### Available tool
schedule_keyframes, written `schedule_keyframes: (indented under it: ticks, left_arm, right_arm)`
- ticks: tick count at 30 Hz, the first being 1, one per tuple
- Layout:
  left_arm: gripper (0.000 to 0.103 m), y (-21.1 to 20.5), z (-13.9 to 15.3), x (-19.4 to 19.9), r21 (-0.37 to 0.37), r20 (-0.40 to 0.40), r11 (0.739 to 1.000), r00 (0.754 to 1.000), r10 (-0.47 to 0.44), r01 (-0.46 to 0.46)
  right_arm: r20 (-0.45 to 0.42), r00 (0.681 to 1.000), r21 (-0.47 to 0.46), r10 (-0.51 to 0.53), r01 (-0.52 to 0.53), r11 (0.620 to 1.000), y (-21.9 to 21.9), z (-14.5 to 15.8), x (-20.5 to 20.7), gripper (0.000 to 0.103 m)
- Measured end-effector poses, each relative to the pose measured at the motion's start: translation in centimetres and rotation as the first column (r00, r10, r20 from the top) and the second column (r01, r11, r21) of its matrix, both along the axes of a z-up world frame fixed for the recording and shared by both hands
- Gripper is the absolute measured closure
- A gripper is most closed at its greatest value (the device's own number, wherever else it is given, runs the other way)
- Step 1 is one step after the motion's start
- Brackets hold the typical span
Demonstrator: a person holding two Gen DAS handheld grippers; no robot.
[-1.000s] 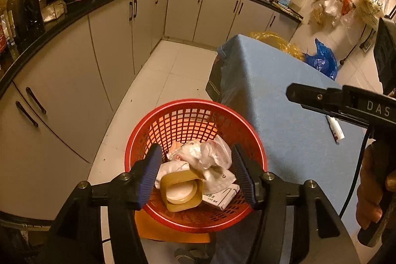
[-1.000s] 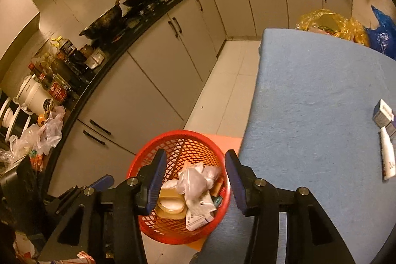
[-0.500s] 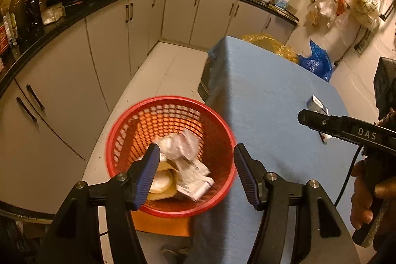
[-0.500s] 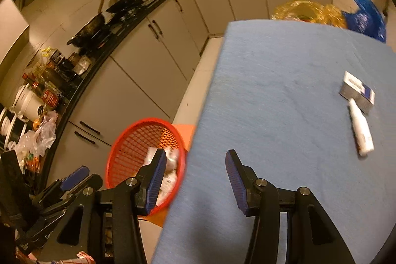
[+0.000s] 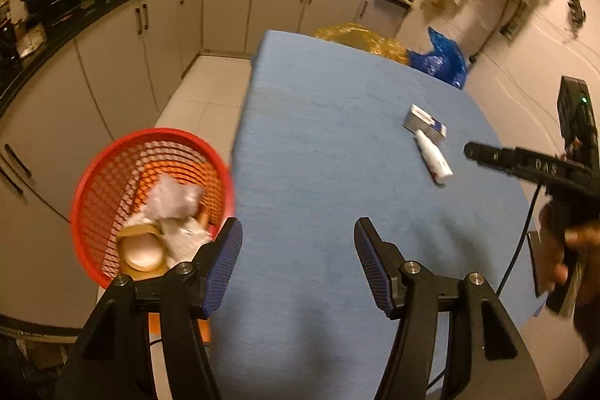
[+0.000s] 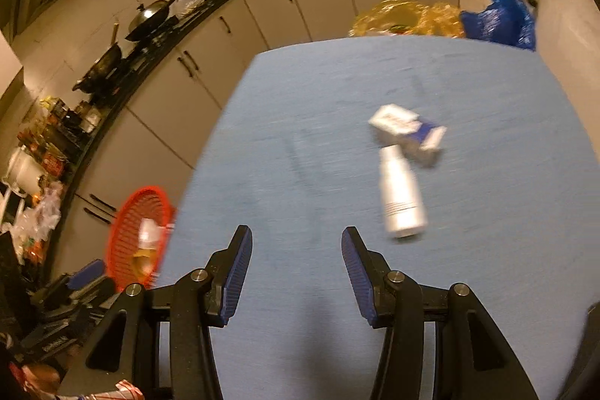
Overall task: Collect trash
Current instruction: 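Move both open tools back over the table toward the box and bottle, then grasp the white medicine box with the right tool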
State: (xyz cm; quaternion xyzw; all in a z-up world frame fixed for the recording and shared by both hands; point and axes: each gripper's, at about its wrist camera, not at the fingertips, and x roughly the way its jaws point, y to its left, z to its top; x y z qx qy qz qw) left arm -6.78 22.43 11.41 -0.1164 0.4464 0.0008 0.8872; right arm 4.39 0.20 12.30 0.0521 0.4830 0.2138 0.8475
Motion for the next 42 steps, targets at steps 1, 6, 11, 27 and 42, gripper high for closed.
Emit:
schedule_keyframes:
  ticks: [1,6,11,27,42]
  left_arm:
    - [0.042,-0.7,-0.1,0.0,-0.002,-0.006,1.000,1.000,-0.005,0.005]
    - [0.042,-3.9,-1.1,0.1,-0.007,-0.048,1.000,0.999,-0.022,0.022]
    - [0.042,-6.3,-1.2,0.6,-0.011,-0.068,1.000,0.998,-0.010,0.009]
    - [0.042,-7.2,-1.6,-0.8,0.015,-0.111,0.991,0.985,0.136,-0.135]
    - [0.042,-8.0,-1.7,1.2,0.003,-0.124,0.991,0.983,0.133,-0.133]
  right_arm:
    - [0.008,1.000,-0.023,0.005,-0.005,1.000,-1.5,-0.1,0.7,0.049]
    - [0.018,0.999,-0.079,0.042,-0.040,0.996,-6.2,-0.8,4.1,0.049]
    - [0.018,0.989,-0.122,0.147,-0.144,0.982,-6.6,-1.9,7.8,0.049]
    - [-0.046,0.933,-0.190,0.357,-0.359,0.914,-1.3,-7.0,15.5,0.049]
    - [-0.094,0.942,-0.180,0.321,-0.333,0.925,-2.4,-9.0,13.9,0.064]
